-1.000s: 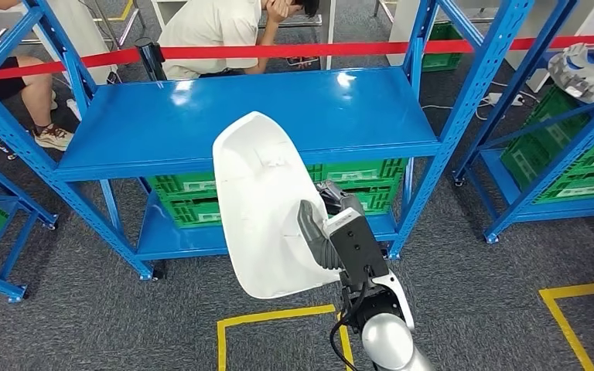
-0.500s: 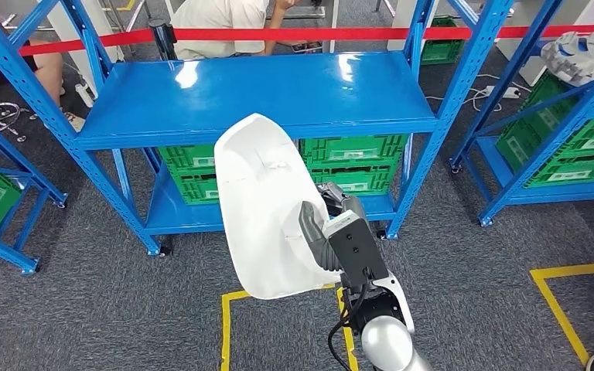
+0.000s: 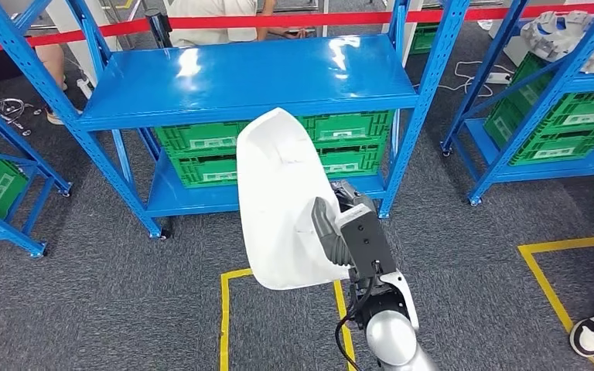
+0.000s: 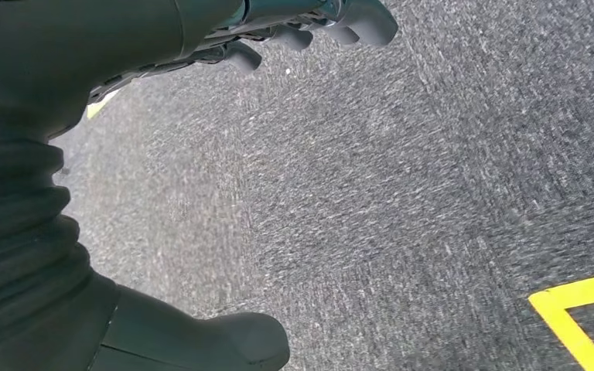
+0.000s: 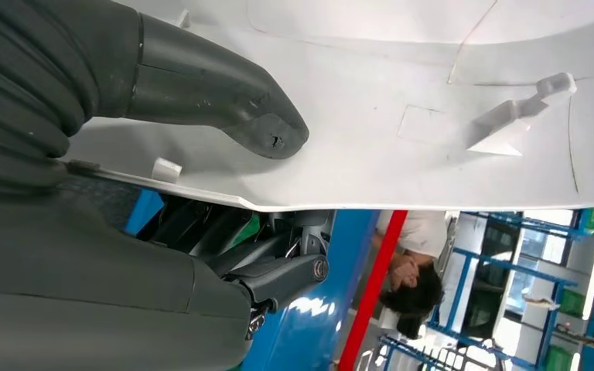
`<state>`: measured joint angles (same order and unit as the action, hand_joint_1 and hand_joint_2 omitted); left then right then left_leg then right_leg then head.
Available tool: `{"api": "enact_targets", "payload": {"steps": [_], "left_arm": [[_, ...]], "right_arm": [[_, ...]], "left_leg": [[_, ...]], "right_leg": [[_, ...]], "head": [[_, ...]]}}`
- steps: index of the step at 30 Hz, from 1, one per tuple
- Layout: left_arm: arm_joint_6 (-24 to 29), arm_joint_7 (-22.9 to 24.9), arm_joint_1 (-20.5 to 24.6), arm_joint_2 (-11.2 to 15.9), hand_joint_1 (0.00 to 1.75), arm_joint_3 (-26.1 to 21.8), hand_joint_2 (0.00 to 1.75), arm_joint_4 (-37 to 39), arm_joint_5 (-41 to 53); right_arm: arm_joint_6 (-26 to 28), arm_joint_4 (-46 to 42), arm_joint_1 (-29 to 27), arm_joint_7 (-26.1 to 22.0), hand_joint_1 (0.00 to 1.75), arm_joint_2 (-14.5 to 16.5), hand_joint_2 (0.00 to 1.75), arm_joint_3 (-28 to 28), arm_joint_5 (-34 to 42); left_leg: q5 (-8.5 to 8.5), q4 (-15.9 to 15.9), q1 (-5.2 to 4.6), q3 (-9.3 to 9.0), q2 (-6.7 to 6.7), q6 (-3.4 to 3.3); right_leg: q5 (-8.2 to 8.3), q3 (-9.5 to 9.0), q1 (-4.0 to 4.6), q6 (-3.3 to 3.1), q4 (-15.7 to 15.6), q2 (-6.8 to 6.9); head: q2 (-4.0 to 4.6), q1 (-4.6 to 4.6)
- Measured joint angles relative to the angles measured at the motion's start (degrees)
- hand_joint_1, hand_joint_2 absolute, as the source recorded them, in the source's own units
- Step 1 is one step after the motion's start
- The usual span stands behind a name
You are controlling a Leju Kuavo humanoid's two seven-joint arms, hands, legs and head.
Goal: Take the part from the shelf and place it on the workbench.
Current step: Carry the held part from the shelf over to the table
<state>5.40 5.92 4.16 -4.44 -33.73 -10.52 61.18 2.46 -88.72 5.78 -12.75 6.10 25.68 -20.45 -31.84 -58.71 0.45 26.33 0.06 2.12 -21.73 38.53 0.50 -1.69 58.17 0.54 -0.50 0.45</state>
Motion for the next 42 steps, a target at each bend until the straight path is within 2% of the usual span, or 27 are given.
{"api": "enact_targets", "payload": {"steps": [1, 3, 4, 6, 8, 9, 10, 11, 13, 15, 16, 18, 20, 23, 24, 25, 26, 28, 30, 31, 33, 35, 37, 39, 40, 41, 42], "left_arm": [[0.09, -0.02, -0.02, -0.01, 0.00, 0.00, 1.75, -0.01, -0.01], [0.18, 0.05, -0.15, -0.09, 0.00, 0.00, 1.75, 0.05, -0.10], [0.19, 0.11, -0.17, -0.13, 0.00, 0.00, 1.75, 0.08, -0.16], [0.18, 0.20, -0.19, -0.22, 0.00, 0.00, 1.75, 0.12, -0.25], [0.17, 0.22, -0.23, -0.21, 0.00, 0.00, 1.75, 0.12, -0.26], [0.17, 0.22, -0.25, -0.21, 0.00, 0.00, 1.75, 0.13, -0.25], [0.16, 0.24, -0.26, -0.22, 0.00, 0.00, 1.75, 0.13, -0.24], [0.14, 0.26, -0.27, -0.25, 0.00, 0.00, 1.75, 0.14, -0.23], [0.02, 0.30, -0.28, -0.32, 0.00, -0.01, 1.75, 0.13, -0.23], [-0.11, 0.31, -0.28, -0.37, 0.00, -0.03, 1.75, 0.11, -0.30], [-0.15, 0.31, -0.28, -0.37, 0.00, -0.03, 1.75, 0.10, -0.32], [-0.17, 0.32, -0.35, -0.30, 0.00, -0.05, 1.75, 0.11, -0.42], [-0.19, 0.33, -0.50, -0.27, 0.00, -0.06, 1.75, 0.15, -0.49], [-0.22, 0.33, -0.59, -0.26, 0.00, -0.07, 1.75, 0.21, -0.50], [-0.22, 0.33, -0.59, -0.21, 0.00, -0.07, 1.75, 0.21, -0.50], [-0.22, 0.33, -0.59, -0.18, 0.00, -0.07, 1.75, 0.21, -0.50], [-0.22, 0.37, -0.58, -0.16, 0.00, -0.07, 1.75, 0.21, -0.50], [-0.22, 0.45, -0.52, -0.13, 0.00, -0.07, 1.75, 0.17, -0.51], [-0.21, 0.49, -0.39, -0.07, 0.00, -0.07, 1.75, 0.10, -0.61], [-0.20, 0.49, -0.33, -0.04, 0.00, -0.07, 1.75, 0.07, -0.70], [-0.20, 0.41, -0.29, -0.02, 0.00, -0.07, 1.75, 0.07, -0.80], [-0.39, -0.33, -0.30, -0.04, 0.00, -0.07, 1.75, 0.07, -0.63], [-1.02, -1.71, -0.29, -0.07, 0.00, -0.08, 1.75, 0.07, -0.33], [-1.59, -2.65, -0.31, -0.05, 0.00, -0.09, 1.75, 0.08, -0.09], [-1.69, -2.87, -0.34, -0.07, 0.00, -0.09, 1.75, 0.08, -0.03], [-1.72, -3.03, -0.37, -0.08, 0.00, -0.09, 1.75, 0.10, 0.01], [-1.73, -3.20, -0.39, -0.10, 0.00, -0.10, 1.75, 0.11, 0.04]], "right_arm": [[0.05, 0.02, -0.08, 0.00, 1.75, -0.03, 1.75, -0.24, 0.25], [0.05, 0.08, -0.43, -0.01, 1.75, -0.18, 1.75, -0.62, 0.59], [0.04, 0.09, -0.62, -0.01, 1.75, -0.28, 1.75, -0.82, 0.71], [0.04, 0.16, -0.89, -0.02, 1.75, -0.51, 1.75, -1.18, 0.89], [0.03, 0.36, -0.92, -0.05, 1.75, -0.66, 1.75, -1.32, 1.02], [0.02, 0.51, -0.91, -0.10, 1.75, -0.73, 1.75, -1.35, 1.07], [0.01, 0.67, -0.91, -0.15, 1.75, -0.79, 1.75, -1.35, 1.15], [0.02, 0.79, -0.90, -0.20, 1.75, -0.84, 1.75, -1.35, 1.25], [0.05, 0.90, -0.82, -0.25, 1.75, -0.87, 1.75, -1.35, 1.51], [0.09, 0.90, -0.78, -0.29, 1.75, -0.88, 1.75, -1.35, 1.70], [0.12, 0.92, -0.77, -0.31, 1.75, -0.90, 1.75, -1.36, 1.73], [0.15, 0.96, -0.84, -0.33, 1.75, -0.92, 1.75, -1.37, 1.77], [0.15, 0.99, -0.80, -0.34, 1.75, -0.91, 1.75, -1.37, 1.78], [0.14, 1.05, -0.81, -0.34, 1.75, -0.90, 1.75, -1.39, 1.83], [0.14, 1.10, -0.83, -0.34, 1.75, -0.91, 1.75, -1.40, 1.85], [0.14, 1.17, -0.85, -0.35, 1.75, -0.91, 1.75, -1.40, 1.88], [0.14, 1.23, -0.86, -0.40, 1.75, -0.91, 1.75, -1.40, 1.92], [0.17, 1.31, -0.87, -0.73, 1.75, -0.91, 1.75, -1.39, 2.11], [0.23, 1.32, -0.82, -1.13, 1.75, -0.91, 1.75, -1.38, 2.32], [0.27, 1.33, -0.78, -1.27, 1.75, -0.91, 1.75, -1.36, 2.38], [0.36, 1.35, -0.75, -1.63, 1.75, -0.92, 1.75, -1.30, 2.31], [0.86, 1.35, -0.76, -2.19, 1.75, -0.97, 1.75, -1.22, 1.54], [1.66, 1.34, -0.92, -2.71, 1.75, -1.15, 1.75, -1.14, 0.27], [2.16, 1.33, -1.35, -3.10, 1.75, -1.46, 1.75, -1.06, -0.66], [2.29, 1.33, -1.57, -3.22, 1.75, -1.63, 1.75, -1.04, -0.92], [2.40, 1.33, -1.72, -3.31, 1.75, -1.77, 1.75, -1.01, -1.12], [2.54, 1.33, -1.80, -3.38, 1.75, -1.88, 1.75, -0.97, -1.26]], "left_leg": [[-0.70, 1.93, -0.18, -0.97, -0.06, -0.35], [0.12, 2.44, -0.25, -0.30, 0.01, -1.24], [0.79, 2.44, -0.17, 0.31, 0.13, -1.79], [2.36, 2.51, 0.03, 1.84, 0.39, -2.58], [3.92, 2.35, 0.02, 3.73, 0.45, -2.73], [4.67, 2.18, 0.02, 4.75, 0.47, -2.68], [5.37, 1.92, 0.03, 5.91, 0.50, -2.58], [5.98, 1.58, 0.05, 7.04, 0.51, -2.45], [6.98, 0.75, 0.10, 9.09, 0.52, -2.01], [7.82, 0.11, 0.05, 10.24, 0.46, -1.35], [8.28, 0.06, 0.03, 10.48, 0.44, -0.97], [9.16, 0.29, 0.15, 10.74, 0.37, -0.18], [7.46, -0.99, 0.27, 11.73, 0.21, 0.46], [-0.30, -10.38, 0.34, 14.32, 0.10, 1.05], [-1.77, -13.70, 0.35, 14.78, 0.10, 1.14], [-1.96, -15.59, 0.34, 14.54, 0.10, 1.12], [-0.97, -15.35, 0.32, 13.30, 0.10, 0.99], [1.44, -9.01, 0.20, 7.98, 0.07, 0.40], [1.33, -0.85, -0.16, 2.42, -0.04, -0.26], [0.82, 1.47, -0.38, 1.14, -0.12, -0.52], [1.01, 2.48, -0.59, 1.28, -0.19, -1.16], [1.85, 2.82, -0.33, 1.97, -0.07, -2.07], [2.95, 2.94, -0.07, 2.77, -0.11, -2.70], [3.93, 2.77, -0.04, 3.95, -0.51, -2.77], [4.37, 2.59, -0.03, 4.66, -0.81, -2.67], [4.76, 2.33, 0.00, 5.37, -1.19, -2.52], [5.07, 2.01, 0.05, 6.04, -1.63, -2.33]], "right_leg": [[0.59, 0.08, -0.03, 0.31, -0.10, 0.05], [1.58, 0.19, -0.22, 1.04, -0.48, 0.03], [0.80, 0.62, -0.31, 1.39, 0.00, -0.10], [-4.13, 2.25, -0.49, 1.98, 4.19, -0.37], [-9.85, 4.15, -0.61, 2.37, 11.86, -0.44], [-10.93, 4.51, -0.67, 2.49, 15.05, -0.44], [-10.62, 4.04, -0.72, 2.56, 16.71, -0.44], [-9.31, 2.51, -0.78, 2.57, 16.26, -0.44], [-7.46, -3.37, -0.88, 2.42, 9.71, -0.45], [-8.58, -8.45, -0.68, 1.87, 2.25, -0.59], [-9.34, -9.41, -0.53, 1.52, 0.41, -0.68], [-8.77, -9.07, -0.44, 0.59, -0.17, -0.69], [-7.60, -8.13, -0.61, -0.39, -0.41, -0.54], [-5.68, -5.97, -0.56, -1.07, -0.46, -0.43], [-5.03, -5.15, -0.45, -1.09, -0.42, -0.43], [-4.41, -4.33, -0.35, -1.08, -0.37, -0.42], [-3.82, -3.54, -0.25, -1.03, -0.31, -0.42], [-2.72, -2.19, -0.13, -0.83, -0.16, -0.44], [-1.71, -1.42, -0.04, -0.35, -0.12, -0.39], [-1.21, -1.27, -0.08, -0.06, -0.19, -0.33], [-0.40, -1.11, -0.13, 0.61, -0.53, -0.24], [-1.74, -0.44, -0.18, 1.30, 0.54, -0.40], [-6.70, 1.26, -0.44, 1.93, 5.63, -0.56], [-11.15, 3.16, -0.72, 2.39, 13.00, -0.56], [-11.55, 3.34, -0.83, 2.54, 15.26, -0.56], [-10.85, 2.51, -0.92, 2.63, 15.51, -0.59], [-9.53, 0.46, -1.02, 2.64, 13.37, -0.76]], "head": [[0.00, 0.00], [0.00, 0.03], [0.00, 0.06], [0.00, -0.25], [0.00, -0.57], [0.00, -0.61], [0.00, -0.65], [0.00, -0.67], [0.00, -0.72], [0.00, -0.70], [0.00, -0.70], [0.00, -0.72], [0.00, -0.56], [0.00, 0.07], [0.00, 0.14], [0.00, 0.18], [0.00, 0.21], [0.00, 0.22], [0.00, 0.18], [0.00, 0.18], [0.00, 0.17], [0.00, 0.11], [0.00, -0.17], [0.00, -0.42], [0.00, -0.44], [0.00, -0.47], [0.00, -0.49]]}}
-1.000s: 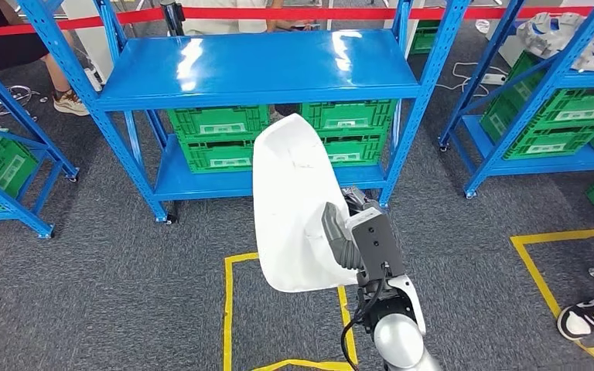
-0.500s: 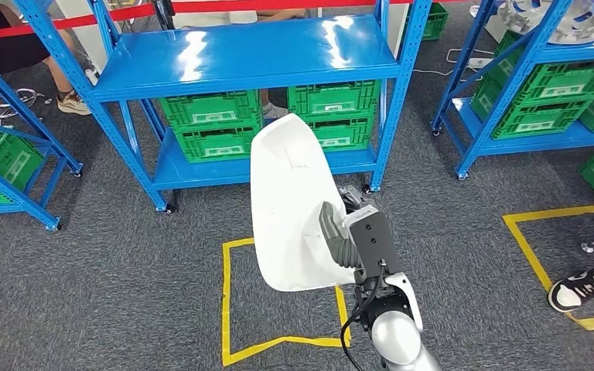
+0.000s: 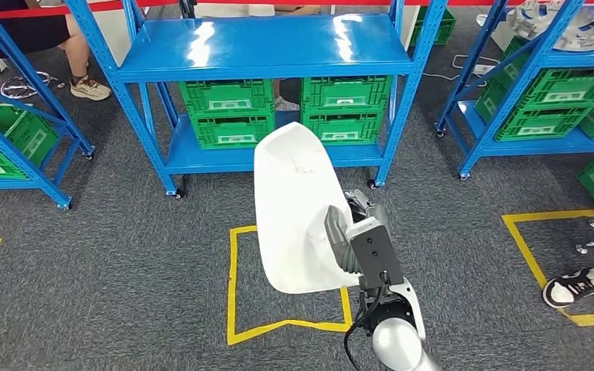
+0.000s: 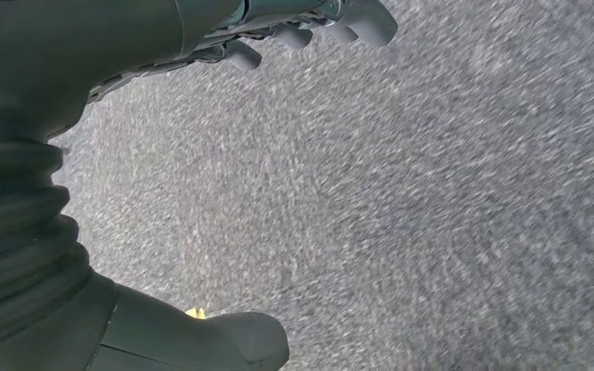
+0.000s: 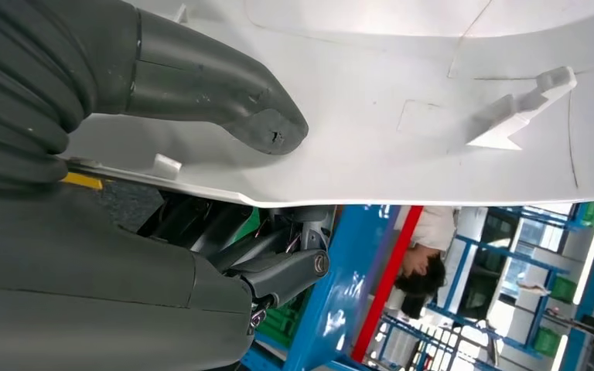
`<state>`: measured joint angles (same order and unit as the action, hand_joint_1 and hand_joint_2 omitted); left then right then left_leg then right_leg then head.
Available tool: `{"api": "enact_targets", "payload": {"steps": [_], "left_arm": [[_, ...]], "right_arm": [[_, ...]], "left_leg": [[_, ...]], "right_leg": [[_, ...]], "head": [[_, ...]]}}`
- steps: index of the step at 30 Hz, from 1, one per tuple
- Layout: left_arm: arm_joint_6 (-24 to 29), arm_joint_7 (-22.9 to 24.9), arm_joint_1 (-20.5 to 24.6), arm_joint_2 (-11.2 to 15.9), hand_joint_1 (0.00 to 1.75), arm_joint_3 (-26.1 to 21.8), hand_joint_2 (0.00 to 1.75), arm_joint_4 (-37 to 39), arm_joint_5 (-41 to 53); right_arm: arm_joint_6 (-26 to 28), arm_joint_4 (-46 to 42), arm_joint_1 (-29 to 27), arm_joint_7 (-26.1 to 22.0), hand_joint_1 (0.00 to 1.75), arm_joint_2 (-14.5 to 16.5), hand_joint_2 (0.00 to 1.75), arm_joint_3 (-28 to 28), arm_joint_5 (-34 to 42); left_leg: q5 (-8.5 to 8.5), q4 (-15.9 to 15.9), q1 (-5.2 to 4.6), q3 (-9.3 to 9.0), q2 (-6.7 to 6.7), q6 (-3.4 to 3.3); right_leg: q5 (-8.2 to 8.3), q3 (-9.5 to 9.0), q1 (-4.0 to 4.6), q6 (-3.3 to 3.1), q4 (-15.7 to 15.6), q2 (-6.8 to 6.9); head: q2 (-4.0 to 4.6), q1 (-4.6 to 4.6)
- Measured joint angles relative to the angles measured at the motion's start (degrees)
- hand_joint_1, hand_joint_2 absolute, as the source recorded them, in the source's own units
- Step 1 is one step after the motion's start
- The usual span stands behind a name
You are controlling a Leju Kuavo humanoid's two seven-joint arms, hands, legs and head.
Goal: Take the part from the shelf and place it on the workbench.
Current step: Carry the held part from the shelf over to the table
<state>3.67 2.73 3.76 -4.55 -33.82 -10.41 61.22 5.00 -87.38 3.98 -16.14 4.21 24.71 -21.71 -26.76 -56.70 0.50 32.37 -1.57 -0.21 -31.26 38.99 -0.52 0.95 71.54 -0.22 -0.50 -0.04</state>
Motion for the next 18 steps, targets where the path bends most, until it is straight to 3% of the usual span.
{"api": "enact_targets", "payload": {"steps": [2, 4, 6, 8, 9, 11, 13, 14, 15, 16, 18], "left_arm": [[-0.04, -0.36, 0.04, -0.06, 0.00, 0.00, 1.75, 0.03, 0.17], [-0.15, -0.61, 0.12, -0.04, 0.00, 0.01, 1.75, 0.02, 0.44], [-0.30, -0.74, 0.05, 0.02, 0.00, 0.01, 1.75, 0.03, 0.59], [-0.43, -0.86, -0.19, 0.04, 0.00, 0.01, 1.75, 0.06, 0.63], [-0.48, -0.92, -0.26, 0.04, 0.00, 0.01, 1.75, 0.08, 0.67], [-0.56, -0.97, -0.28, 0.01, 0.00, 0.01, 1.75, 0.11, 0.92], [-0.65, -0.77, -0.35, 0.03, 0.00, 0.01, 1.75, 0.13, 1.18], [-0.80, -0.68, -0.43, 0.04, 0.00, 0.01, 1.75, 0.13, 1.21], [-1.00, -0.61, -0.52, 0.06, 0.00, 0.01, 1.75, 0.14, 1.16], [-1.25, -0.60, -0.57, 0.08, 0.00, 0.01, 1.75, 0.14, 1.02], [-1.54, -0.65, -0.50, 0.04, 0.00, 0.00, 1.75, 0.13, 0.65]], "right_arm": [[0.40, 0.01, -0.01, -0.20, 1.75, -0.20, 1.75, 0.07, -0.15], [0.91, 0.02, -0.21, -0.49, 1.75, -0.49, 1.75, 0.11, -0.18], [1.31, 0.02, -0.52, -0.66, 1.75, -0.85, 1.75, 0.15, -0.14], [1.53, 0.02, -0.65, -0.68, 1.75, -1.05, 1.75, 0.21, -0.10], [1.61, 0.02, -0.70, -0.68, 1.75, -1.09, 1.75, 0.25, -0.08], [1.74, 0.02, -0.98, -0.68, 1.75, -1.26, 1.75, 0.29, -0.06], [2.02, 0.02, -1.44, -0.60, 1.75, -1.50, 1.75, 0.32, 0.00], [2.21, 0.02, -1.62, -0.52, 1.75, -1.62, 1.75, 0.34, 0.05], [2.39, 0.02, -1.74, -0.44, 1.75, -1.73, 1.75, 0.37, 0.09], [2.53, 0.02, -1.78, -0.35, 1.75, -1.83, 1.75, 0.40, 0.12], [2.62, 0.02, -1.74, -0.28, 1.75, -1.97, 1.75, 0.49, 0.13]], "left_leg": [[0.42, -0.78, 0.12, 1.18, -0.92, 0.47], [0.83, -1.31, 0.19, 1.96, -1.84, 1.14], [1.41, -1.29, 0.23, 2.36, -2.87, 2.02], [0.92, -2.15, 0.29, 3.08, -2.40, 2.69], [-0.33, -3.94, 0.30, 3.93, -1.49, 2.95], [-4.35, -10.66, 0.33, 6.75, 0.50, 3.44], [-6.79, -16.70, 0.41, 8.81, 1.05, 3.83], [-6.53, -17.11, 0.44, 8.50, 1.19, 3.91], [-5.34, -15.22, 0.45, 7.01, 1.47, 3.92], [-3.72, -11.47, 0.45, 4.54, 2.17, 3.86], [-2.21, -3.84, 0.21, -0.01, 4.80, 3.56]], "right_leg": [[1.48, -5.83, -0.20, -0.24, -8.14, -1.54], [1.15, -8.96, -0.20, -0.78, -13.08, -3.15], [1.08, -8.97, -0.05, -1.45, -13.49, -2.91], [1.49, -8.91, -0.17, -2.31, -13.85, -1.64], [1.75, -8.85, -0.29, -2.73, -14.03, -0.95], [2.05, -8.51, -0.21, -3.20, -14.07, 0.44], [2.22, -8.04, -0.11, -3.27, -13.93, 1.94], [2.29, -7.85, -0.10, -3.23, -13.86, 2.67], [2.35, -7.71, -0.09, -3.16, -13.78, 3.39], [2.38, -7.63, -0.09, -3.07, -13.69, 4.06], [2.42, -7.57, 0.12, -2.80, -13.53, 5.11]], "head": [[0.00, -0.04], [0.00, -0.11], [0.00, -0.15], [0.00, 0.03], [0.00, 0.25], [0.00, 0.72], [0.00, 0.78], [0.00, 0.79], [0.00, 0.80], [0.00, 0.80], [0.00, 0.83]]}}
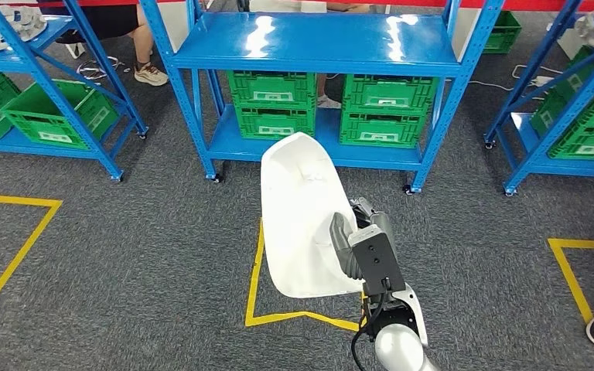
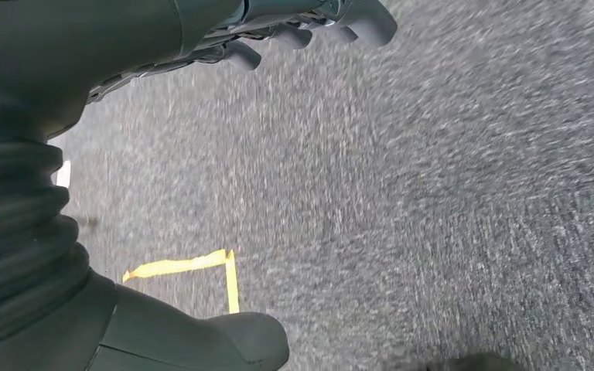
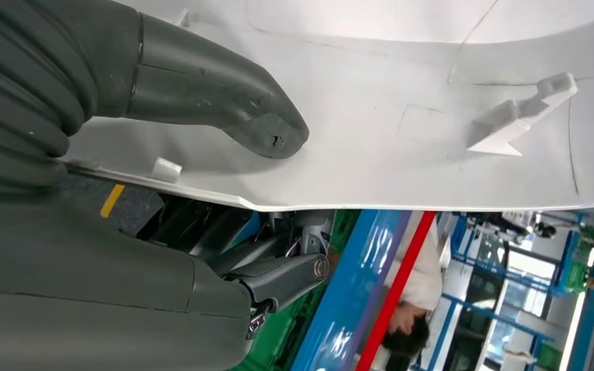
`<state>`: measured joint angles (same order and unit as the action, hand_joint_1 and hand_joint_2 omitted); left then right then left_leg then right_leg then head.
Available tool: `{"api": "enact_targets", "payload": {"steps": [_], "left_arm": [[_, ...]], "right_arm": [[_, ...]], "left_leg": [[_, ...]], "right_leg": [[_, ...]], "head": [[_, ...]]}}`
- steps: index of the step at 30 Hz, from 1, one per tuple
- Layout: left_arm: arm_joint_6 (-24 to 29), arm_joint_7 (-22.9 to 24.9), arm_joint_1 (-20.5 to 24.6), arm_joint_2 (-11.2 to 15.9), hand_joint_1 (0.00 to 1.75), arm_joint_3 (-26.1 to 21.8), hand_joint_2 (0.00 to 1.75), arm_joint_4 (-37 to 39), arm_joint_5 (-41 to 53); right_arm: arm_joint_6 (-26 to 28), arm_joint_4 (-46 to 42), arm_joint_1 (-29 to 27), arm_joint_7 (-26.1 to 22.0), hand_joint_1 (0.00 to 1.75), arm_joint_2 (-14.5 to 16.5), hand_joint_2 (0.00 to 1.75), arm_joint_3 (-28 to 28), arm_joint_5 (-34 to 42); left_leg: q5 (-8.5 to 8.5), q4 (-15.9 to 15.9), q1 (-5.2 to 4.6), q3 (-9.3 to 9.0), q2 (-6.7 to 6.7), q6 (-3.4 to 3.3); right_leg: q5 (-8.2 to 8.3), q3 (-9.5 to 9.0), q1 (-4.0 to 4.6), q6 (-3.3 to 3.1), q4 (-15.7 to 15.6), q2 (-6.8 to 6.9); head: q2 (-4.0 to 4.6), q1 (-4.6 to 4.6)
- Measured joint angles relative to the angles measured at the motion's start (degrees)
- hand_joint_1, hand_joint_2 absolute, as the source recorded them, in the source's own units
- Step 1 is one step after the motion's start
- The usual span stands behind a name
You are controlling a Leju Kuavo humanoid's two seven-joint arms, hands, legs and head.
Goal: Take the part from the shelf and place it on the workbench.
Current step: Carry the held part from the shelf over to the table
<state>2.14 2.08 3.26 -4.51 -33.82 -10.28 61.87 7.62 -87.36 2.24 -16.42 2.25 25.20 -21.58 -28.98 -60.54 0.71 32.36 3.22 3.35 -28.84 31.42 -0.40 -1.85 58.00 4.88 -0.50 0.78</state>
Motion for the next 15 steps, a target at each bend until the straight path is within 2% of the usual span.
{"api": "enact_targets", "payload": {"steps": [1, 2, 4, 5, 6, 7, 9, 10, 11, 12, 13, 14, 15], "left_arm": [[-0.06, -0.02, 0.05, -0.03, 0.00, -0.01, 1.75, -0.01, -0.13], [-0.06, -0.03, 0.08, -0.07, 0.00, -0.01, 1.75, -0.01, -0.19], [-0.06, -0.05, 0.07, -0.09, 0.00, -0.01, 1.75, -0.02, -0.36], [-0.06, -0.09, 0.04, -0.11, 0.00, -0.03, 1.75, -0.02, -0.60], [-0.06, -0.10, 0.00, -0.25, 0.00, -0.12, 1.75, -0.02, -0.90], [-0.06, -0.09, -0.02, -0.39, 0.00, -0.22, 1.75, -0.02, -1.22], [-0.06, 0.03, 0.02, -0.69, 0.00, -0.41, 1.75, -0.01, -1.49], [-0.06, 0.10, 0.04, -0.72, 0.00, -0.42, 1.75, -0.01, -1.52], [-0.05, 0.17, 0.01, -0.76, 0.00, -0.43, 1.75, -0.01, -1.52], [-0.05, 0.23, -0.05, -0.79, 0.00, -0.44, 1.75, -0.01, -1.53], [-0.05, 0.30, -0.11, -0.83, 0.00, -0.45, 1.75, 0.00, -1.53], [-0.05, 0.34, -0.13, -0.90, 0.00, -0.48, 1.75, 0.01, -1.53], [-0.06, 0.38, -0.12, -1.01, 0.00, -0.50, 1.75, 0.01, -1.50]], "right_arm": [[0.01, 0.00, 0.02, 0.01, 1.75, -0.03, 1.75, 0.03, 0.01], [0.01, 0.00, 0.02, 0.01, 1.75, -0.04, 1.75, 0.05, 0.01], [-0.01, 0.02, 0.06, 0.04, 1.75, -0.07, 1.75, 0.09, 0.02], [-0.01, 0.05, 0.15, 0.21, 1.75, -0.09, 1.75, 0.21, 0.02], [0.03, 0.11, 0.34, 0.41, 1.75, -0.11, 1.75, 0.38, -0.05], [0.08, 0.16, 0.49, 0.64, 1.75, -0.15, 1.75, 0.57, -0.16], [0.17, 0.30, 0.54, 0.99, 1.75, -0.27, 1.75, 0.78, -0.38], [0.17, 0.38, 0.40, 1.10, 1.75, -0.34, 1.75, 0.79, -0.45], [0.17, 0.48, 0.27, 1.23, 1.75, -0.41, 1.75, 0.79, -0.50], [0.16, 0.56, 0.19, 1.39, 1.75, -0.44, 1.75, 0.80, -0.60], [0.15, 0.60, 0.15, 1.61, 1.75, -0.45, 1.75, 0.80, -0.72], [0.12, 0.62, 0.14, 1.86, 1.75, -0.45, 1.75, 0.81, -0.90], [0.05, 0.61, 0.18, 2.17, 1.75, -0.45, 1.75, 0.81, -1.15]], "left_leg": [[0.00, 2.10, -0.12, -1.20, 1.12, -0.12], [-0.36, 2.85, -0.26, -1.57, 1.81, -0.24], [0.06, 2.55, -0.46, -1.57, 1.63, -0.68], [0.25, 2.47, -0.57, -1.25, 1.21, -1.21], [0.67, 2.52, -0.52, -0.90, 0.34, -2.01], [1.09, 2.62, -0.43, -0.38, -0.62, -2.83], [1.70, 2.95, -0.18, 0.18, -2.64, -3.91], [1.92, 2.86, -0.24, 0.50, -3.40, -4.08], [2.10, 2.76, -0.31, 0.80, -4.25, -4.12], [2.24, 2.61, -0.37, 1.04, -5.12, -4.09], [2.36, 2.45, -0.40, 1.22, -6.01, -4.02], [2.44, 2.27, -0.42, 1.33, -6.88, -3.93], [2.52, 2.09, -0.41, 1.47, -7.65, -3.80]], "right_leg": [[0.00, 0.00, 0.11, 0.10, 0.05, 0.27], [0.01, 0.02, 0.22, 0.18, 0.07, 0.40], [0.03, 0.01, 0.27, 0.34, 0.08, 0.59], [0.08, -0.02, 0.31, 0.62, 0.06, 1.03], [-0.44, 0.16, 0.29, 1.21, 0.64, 0.41], [-1.63, 0.74, 0.25, 1.78, 2.21, -0.66], [-5.86, 3.65, 0.12, 2.50, 9.14, -3.71], [-7.76, 5.46, 0.12, 2.45, 13.24, -4.34], [-8.74, 6.80, 0.13, 2.35, 16.22, -4.57], [-8.54, 7.20, 0.14, 2.21, 17.15, -4.67], [-7.19, 6.39, 0.15, 2.00, 15.61, -4.84], [-5.06, 4.52, 0.16, 1.69, 11.93, -5.43], [-3.26, 2.38, 0.16, 1.31, 7.65, -6.70]], "head": [[0.00, 0.02], [0.00, 0.04], [0.00, -0.03], [0.00, -0.12], [0.00, -0.25], [0.00, -0.45], [0.00, -0.67], [0.00, -0.76], [0.00, -0.80], [0.00, -0.83], [0.00, -0.86], [0.00, -0.90], [0.00, -0.92]]}}
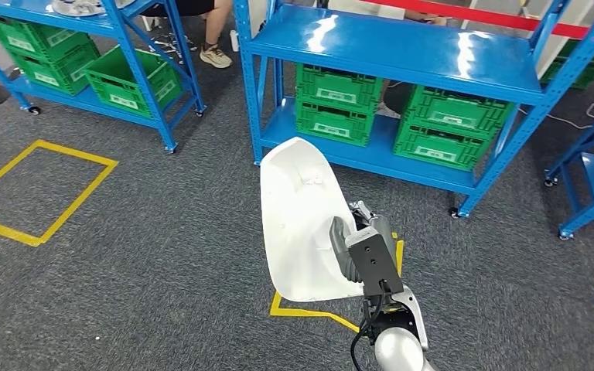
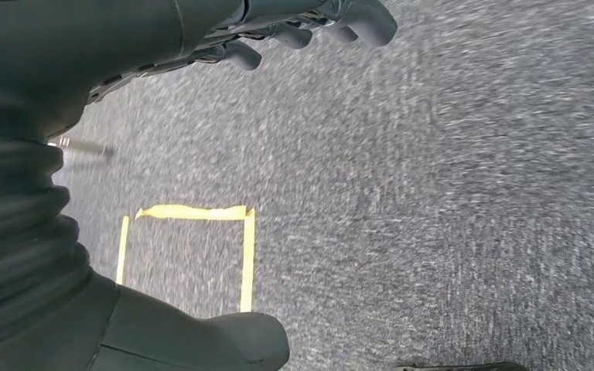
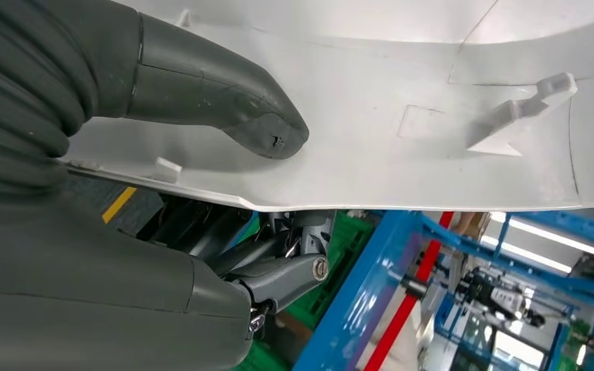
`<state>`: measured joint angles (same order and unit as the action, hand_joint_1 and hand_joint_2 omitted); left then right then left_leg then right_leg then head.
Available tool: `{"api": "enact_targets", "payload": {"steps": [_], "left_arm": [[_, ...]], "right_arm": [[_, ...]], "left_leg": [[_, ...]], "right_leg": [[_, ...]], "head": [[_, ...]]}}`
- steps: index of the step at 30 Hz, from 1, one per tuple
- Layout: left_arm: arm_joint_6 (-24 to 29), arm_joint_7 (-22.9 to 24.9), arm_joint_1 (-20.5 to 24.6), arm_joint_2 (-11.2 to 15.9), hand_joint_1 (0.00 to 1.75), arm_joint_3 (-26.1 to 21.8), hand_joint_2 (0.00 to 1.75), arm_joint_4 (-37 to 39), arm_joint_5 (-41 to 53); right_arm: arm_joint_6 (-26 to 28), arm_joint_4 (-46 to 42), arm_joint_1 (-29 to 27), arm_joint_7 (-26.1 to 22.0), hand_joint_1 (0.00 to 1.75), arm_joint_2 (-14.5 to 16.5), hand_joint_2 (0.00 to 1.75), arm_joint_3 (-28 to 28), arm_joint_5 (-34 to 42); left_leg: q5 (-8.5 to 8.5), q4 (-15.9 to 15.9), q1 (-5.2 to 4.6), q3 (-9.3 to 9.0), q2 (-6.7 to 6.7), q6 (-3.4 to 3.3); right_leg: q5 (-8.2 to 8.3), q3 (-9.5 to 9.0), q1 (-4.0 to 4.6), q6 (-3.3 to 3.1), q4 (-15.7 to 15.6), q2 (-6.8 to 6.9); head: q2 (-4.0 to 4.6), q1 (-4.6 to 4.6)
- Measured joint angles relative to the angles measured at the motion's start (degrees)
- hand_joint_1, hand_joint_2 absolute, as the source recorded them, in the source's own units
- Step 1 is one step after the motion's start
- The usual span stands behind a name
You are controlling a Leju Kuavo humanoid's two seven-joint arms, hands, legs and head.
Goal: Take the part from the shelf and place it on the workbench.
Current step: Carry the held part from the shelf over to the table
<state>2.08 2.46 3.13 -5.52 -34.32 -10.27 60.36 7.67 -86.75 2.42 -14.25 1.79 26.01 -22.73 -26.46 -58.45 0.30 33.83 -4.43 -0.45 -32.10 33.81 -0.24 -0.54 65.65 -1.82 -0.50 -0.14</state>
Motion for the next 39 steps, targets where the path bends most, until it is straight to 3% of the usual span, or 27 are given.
{"api": "enact_targets", "payload": {"steps": [2, 3, 5, 7, 9, 11, 12, 13, 15, 17, 18, 20, 21, 23, 25, 27, 29, 30, 32, 34, 36, 37, 39], "left_arm": [[0.01, 0.13, 0.12, -0.19, 0.00, -0.03, 1.75, -0.02, 0.19], [0.02, 0.22, 0.12, -0.26, 0.00, -0.07, 1.75, -0.03, 0.28], [0.02, 0.40, -0.05, -0.29, 0.00, -0.27, 1.75, -0.02, 0.31], [0.02, 0.47, -0.18, -0.41, 0.00, -0.54, 1.75, 0.02, 0.21], [0.02, 0.60, -0.04, -0.56, 0.00, -0.71, 1.75, 0.04, 0.14], [0.00, 0.77, 0.02, -0.59, 0.00, -0.80, 1.75, 0.04, 0.11], [-0.02, 0.79, -0.05, -0.59, 0.00, -0.83, 1.75, 0.04, 0.15], [-0.06, 0.68, -0.14, -0.58, 0.00, -0.86, 1.75, 0.04, 0.28], [-0.13, 0.20, -0.18, -0.61, 0.00, -0.89, 1.75, 0.02, 0.68], [-0.16, -0.37, -0.03, -0.83, 0.00, -0.89, 1.75, -0.04, 1.11], [-0.17, -0.57, 0.00, -0.95, 0.00, -0.89, 1.75, -0.06, 1.31], [-0.20, -0.80, -0.10, -1.03, 0.00, -0.89, 1.75, -0.06, 1.76], [-0.28, -0.88, -0.16, -1.05, 0.00, -0.89, 1.75, -0.04, 1.88], [-0.52, -1.03, -0.10, -1.08, 0.00, -0.88, 1.75, -0.03, 2.08], [-0.71, -1.21, 0.09, -1.02, 0.00, -0.85, 1.75, -0.04, 2.50], [-0.81, -1.15, 0.20, -0.94, 0.00, -0.77, 1.75, -0.04, 3.12], [-0.83, -0.74, 0.17, -0.93, 0.00, -0.67, 1.75, -0.04, 3.70], [-0.78, -0.51, 0.18, -0.93, 0.00, -0.61, 1.75, -0.04, 3.91], [-0.62, -0.21, 0.36, -0.97, 0.00, -0.39, 1.75, -0.07, 4.15], [-0.33, 0.23, 0.56, -0.98, 0.00, -0.08, 1.75, -0.10, 4.37], [0.00, 0.99, 0.53, -0.86, 0.00, 0.14, 1.75, -0.09, 4.58], [0.13, 1.34, 0.47, -0.79, 0.00, 0.19, 1.75, -0.08, 4.64], [0.31, 1.67, 0.57, -0.65, 0.00, 0.20, 1.75, -0.04, 4.71]], "right_arm": [[-0.34, -0.05, 0.04, 0.60, 1.75, 0.03, 1.75, 0.00, -0.76], [-0.68, -0.12, 0.02, 0.83, 1.75, 0.07, 1.75, 0.00, -1.22], [-1.58, -0.39, -0.05, 1.11, 1.75, 0.27, 1.75, 0.00, -2.09], [-2.46, -0.59, -0.07, 1.19, 1.75, 0.65, 1.75, 0.02, -2.70], [-3.06, -0.63, -0.28, 1.00, 1.75, 0.88, 1.75, 0.03, -3.04], [-3.35, -0.63, -0.61, 0.65, 1.75, 0.90, 1.75, 0.04, -3.17], [-3.43, -0.63, -0.72, 0.52, 1.75, 0.90, 1.75, 0.05, -3.20], [-3.50, -0.63, -0.77, 0.44, 1.75, 0.90, 1.75, 0.06, -3.22], [-3.70, -0.63, -0.75, 0.32, 1.75, 0.91, 1.75, 0.07, -3.28], [-3.97, -0.63, -0.70, 0.01, 1.75, 0.91, 1.75, 0.08, -3.34], [-4.09, -0.63, -0.69, -0.22, 1.75, 0.90, 1.75, 0.11, -3.34], [-4.20, -0.63, -0.69, -0.56, 1.75, 0.91, 1.75, 0.23, -3.31], [-4.22, -0.63, -0.66, -0.60, 1.75, 0.91, 1.75, 0.30, -3.28], [-4.19, -0.61, -0.66, -0.62, 1.75, 0.90, 1.75, 0.36, -3.20], [-4.02, -0.51, -0.98, -0.63, 1.75, 0.80, 1.75, 0.37, -2.96], [-3.65, -0.42, -1.51, -0.65, 1.75, 0.60, 1.75, 0.37, -2.67], [-3.11, -0.42, -1.86, -0.68, 1.75, 0.46, 1.75, 0.37, -2.51], [-2.83, -0.42, -1.97, -0.68, 1.75, 0.43, 1.75, 0.37, -2.46], [-2.40, -0.45, -2.21, -0.69, 1.75, 0.29, 1.75, 0.37, -2.44], [-2.17, -0.49, -2.49, -0.69, 1.75, 0.12, 1.75, 0.36, -2.43], [-2.07, -0.55, -2.59, -0.72, 1.75, 0.05, 1.75, 0.35, -2.42], [-2.05, -0.58, -2.58, -0.74, 1.75, 0.07, 1.75, 0.35, -2.42], [-2.09, -0.67, -2.60, -0.86, 1.75, 0.08, 1.75, 0.35, -2.39]], "left_leg": [[0.24, -0.35, 0.00, 0.48, -1.38, 0.50], [0.44, -0.39, 0.08, 0.79, -1.93, 0.87], [0.86, -0.27, 0.17, 1.34, -2.73, 1.67], [-0.13, -1.74, 0.06, 2.30, -0.66, 2.27], [-3.63, -7.50, 0.09, 4.90, 2.67, 2.88], [-6.87, -14.54, 0.40, 7.84, 3.79, 3.53], [-7.12, -15.91, 0.57, 8.18, 3.98, 3.77], [-6.34, -15.06, 0.75, 7.36, 4.21, 3.94], [-3.31, -7.75, 0.97, 3.00, 6.04, 4.17], [-1.64, -1.59, 0.85, -0.43, 8.28, 3.59], [-1.57, -0.48, 0.73, -0.91, 8.80, 3.10], [-1.42, -0.53, 0.51, -0.53, 7.67, 2.05], [-1.27, -0.40, 0.53, -0.42, 7.02, 1.64], [-0.82, -0.12, 0.69, -0.36, 5.67, 0.83], [-0.48, -0.08, 0.66, -0.04, 4.21, 0.32], [-0.33, -0.22, 0.42, 0.21, 2.50, 0.12], [-0.27, -0.46, 0.27, 0.31, 0.74, 0.14], [-0.23, -0.57, 0.25, 0.33, -0.10, 0.21], [-0.10, -0.76, 0.17, 0.55, -1.55, 0.59], [0.17, -0.71, 0.25, 1.00, -2.69, 1.30], [0.49, -0.41, 0.45, 1.38, -3.42, 2.07], [0.40, -0.56, 0.44, 1.59, -2.79, 2.36], [-1.71, -3.59, 0.29, 3.13, 0.34, 2.83]], "right_leg": [[2.06, -2.72, 0.05, -0.32, -6.01, -1.88], [2.11, -2.93, 0.13, -0.35, -6.84, -2.18], [2.58, -2.78, 0.13, -0.59, -7.16, -0.98], [3.09, -2.83, -0.16, -1.25, -7.66, 0.34], [3.27, -2.78, -0.27, -1.62, -7.90, 1.93], [3.28, -2.58, -0.26, -1.66, -7.87, 3.69], [3.29, -2.51, -0.28, -1.63, -7.83, 4.55], [3.28, -2.47, -0.32, -1.57, -7.78, 5.38], [3.14, -2.49, -0.38, -1.20, -7.54, 6.93], [2.84, -2.50, -0.14, -0.42, -7.16, 8.14], [2.78, -2.53, 0.04, 0.00, -7.07, 8.65], [2.80, -2.70, 0.08, 0.71, -7.23, 9.70], [2.53, -2.73, -0.07, 1.11, -7.02, 9.31], [0.20, -1.47, -0.42, 1.68, -3.84, 6.20], [-3.63, 2.00, -0.54, 1.78, 3.68, 2.79], [-5.21, 4.99, -0.45, 1.59, 9.43, 2.03], [-2.61, 4.23, -0.29, 1.09, 7.11, 1.63], [-0.31, 2.43, -0.21, 0.72, 3.13, 0.76], [2.45, -0.59, -0.10, 0.20, -3.88, -1.53], [2.92, -1.42, 0.11, -0.01, -6.32, -2.30], [3.30, -1.43, 0.20, -0.49, -6.60, -1.26], [3.56, -1.55, 0.12, -0.86, -6.92, -0.71], [4.03, -1.79, -0.10, -1.65, -7.58, 0.76]], "head": [[0.00, -0.02], [0.00, -0.03], [0.00, -0.07], [0.00, 0.21], [0.00, 0.65], [0.00, 0.82], [0.00, 0.84], [0.00, 0.85], [0.00, 0.89], [0.00, 0.90], [0.00, 0.82], [0.00, 0.56], [0.00, 0.47], [0.00, 0.24], [0.00, -0.01], [0.00, -0.10], [0.00, -0.14], [0.00, -0.16], [0.00, -0.21], [0.00, -0.22], [0.00, -0.20], [0.00, -0.17], [0.00, 0.17]]}}
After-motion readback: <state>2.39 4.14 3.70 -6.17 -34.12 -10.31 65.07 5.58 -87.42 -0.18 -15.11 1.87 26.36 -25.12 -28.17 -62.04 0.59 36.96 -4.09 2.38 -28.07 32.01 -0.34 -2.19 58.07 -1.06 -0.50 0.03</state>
